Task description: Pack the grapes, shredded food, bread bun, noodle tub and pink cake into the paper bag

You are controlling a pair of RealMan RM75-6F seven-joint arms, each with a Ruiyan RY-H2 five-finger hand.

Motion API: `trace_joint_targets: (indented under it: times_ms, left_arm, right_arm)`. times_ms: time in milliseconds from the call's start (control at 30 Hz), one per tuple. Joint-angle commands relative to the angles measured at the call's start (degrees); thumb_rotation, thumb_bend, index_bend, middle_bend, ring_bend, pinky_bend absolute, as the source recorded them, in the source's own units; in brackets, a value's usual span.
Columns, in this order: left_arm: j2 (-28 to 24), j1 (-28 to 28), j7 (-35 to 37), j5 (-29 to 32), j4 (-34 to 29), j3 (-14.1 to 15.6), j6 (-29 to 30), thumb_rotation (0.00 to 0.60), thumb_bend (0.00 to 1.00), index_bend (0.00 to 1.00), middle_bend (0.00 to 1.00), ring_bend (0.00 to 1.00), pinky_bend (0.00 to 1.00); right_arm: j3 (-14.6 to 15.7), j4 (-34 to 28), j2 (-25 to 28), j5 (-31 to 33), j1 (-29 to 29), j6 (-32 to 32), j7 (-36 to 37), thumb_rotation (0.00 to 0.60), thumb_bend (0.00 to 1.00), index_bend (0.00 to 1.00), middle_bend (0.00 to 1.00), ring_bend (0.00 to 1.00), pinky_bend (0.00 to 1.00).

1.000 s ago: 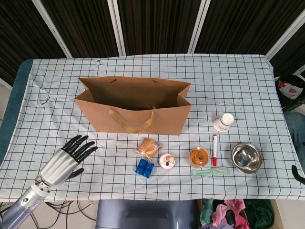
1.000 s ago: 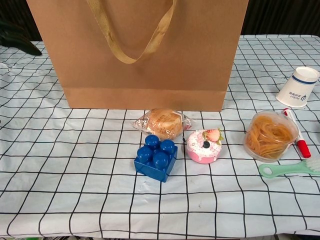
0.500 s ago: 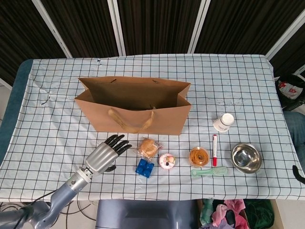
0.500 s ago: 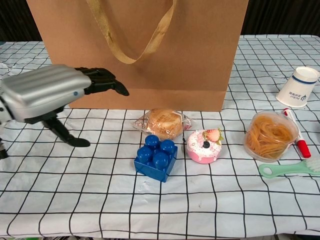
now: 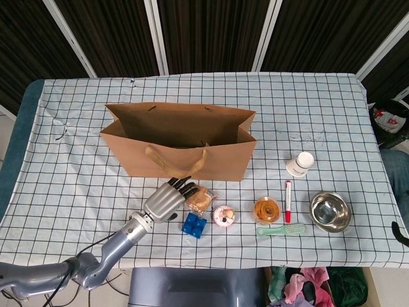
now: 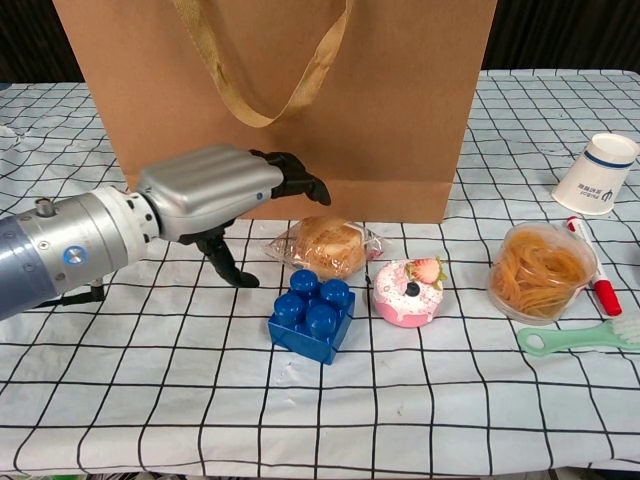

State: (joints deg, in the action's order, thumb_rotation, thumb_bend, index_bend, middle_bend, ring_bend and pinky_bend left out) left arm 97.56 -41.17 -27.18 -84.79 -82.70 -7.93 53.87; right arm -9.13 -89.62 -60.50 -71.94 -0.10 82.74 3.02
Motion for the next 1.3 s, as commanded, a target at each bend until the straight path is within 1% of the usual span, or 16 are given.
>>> trace_joint_targets:
  times_ms: [33, 233, 467, 567, 700, 933, 1067, 1167, 1300]
  left_arm:
    - [1.9, -1.0, 1.5, -1.2, 2.6, 0.3, 0.7, 0.600, 0.16, 0.20, 0.20, 0.07, 0.18]
    - [4.3, -1.9, 3.4, -3.0, 6.6, 1.1, 1.8, 0.600, 0.17, 0.22, 0.21, 0.09, 0.18]
    - [6.5, -3.1, 5.2, -3.7, 9.9, 1.3, 2.3, 0.600, 0.18, 0.22, 0.22, 0.09, 0.19]
    - [7.2, -3.7, 5.0, -4.0, 11.1, 1.2, 2.3, 0.600, 0.18, 0.22, 0.22, 0.09, 0.19]
    - [8.3, -4.3, 5.0, -3.9, 12.4, 0.8, 2.5, 0.600, 0.21, 0.22, 0.22, 0.09, 0.19]
    - [9.7, -5.4, 4.5, -3.3, 14.4, 0.4, 2.0, 0.600, 0.22, 0.23, 0.24, 0.11, 0.20]
    - [10.4, -5.8, 4.5, -2.9, 15.3, 0.3, 1.9, 0.600, 0.25, 0.23, 0.25, 0.13, 0.22]
    - [10.7, -6.0, 4.2, -2.7, 15.9, 0.4, 1.9, 0.600, 0.27, 0.24, 0.28, 0.16, 0.25]
    - [11.0, -6.0, 3.7, -2.8, 16.7, 0.5, 2.6, 0.600, 0.31, 0.25, 0.29, 0.17, 0.26]
  right_arm:
    - [0.0, 0.0, 0.0, -0.1, 0.0, -0.1, 0.0, 0.600, 0.30, 0.16, 0.11, 0.25, 0.27]
    - [0.0, 0.0, 0.0, -0.1, 0.0, 0.0, 0.1, 0.600, 0.30, 0.16, 0.11, 0.25, 0.27]
    - [-0.1, 0.2, 0.1, 0.1, -0.1, 0.0, 0.6, 0.600, 0.30, 0.16, 0.11, 0.25, 0.27]
    - [-0.1, 0.3, 0.1, 0.1, -0.1, -0.1, 0.7, 0.600, 0.30, 0.16, 0.11, 0.25, 0.27]
    - [-0.1, 0.4, 0.1, 0.2, 0.0, -0.2, 0.8, 0.600, 0.30, 0.16, 0.11, 0.25, 0.27]
    - [-0.2, 0.6, 0.2, 0.4, -0.1, -0.3, 1.2, 0.600, 0.30, 0.16, 0.11, 0.25, 0.27]
    - [-0.3, 0.7, 0.2, 0.5, -0.1, -0.3, 1.3, 0.600, 0.30, 0.16, 0.11, 0.25, 0.27]
    - [-0.2, 0.7, 0.2, 0.5, -0.1, -0.5, 1.4, 0.600, 0.30, 0.16, 0.11, 0.25, 0.27]
    - [-0.3, 0.8, 0.2, 0.5, -0.1, -0.5, 1.5, 0.600, 0.30, 0.16, 0.11, 0.25, 0.27]
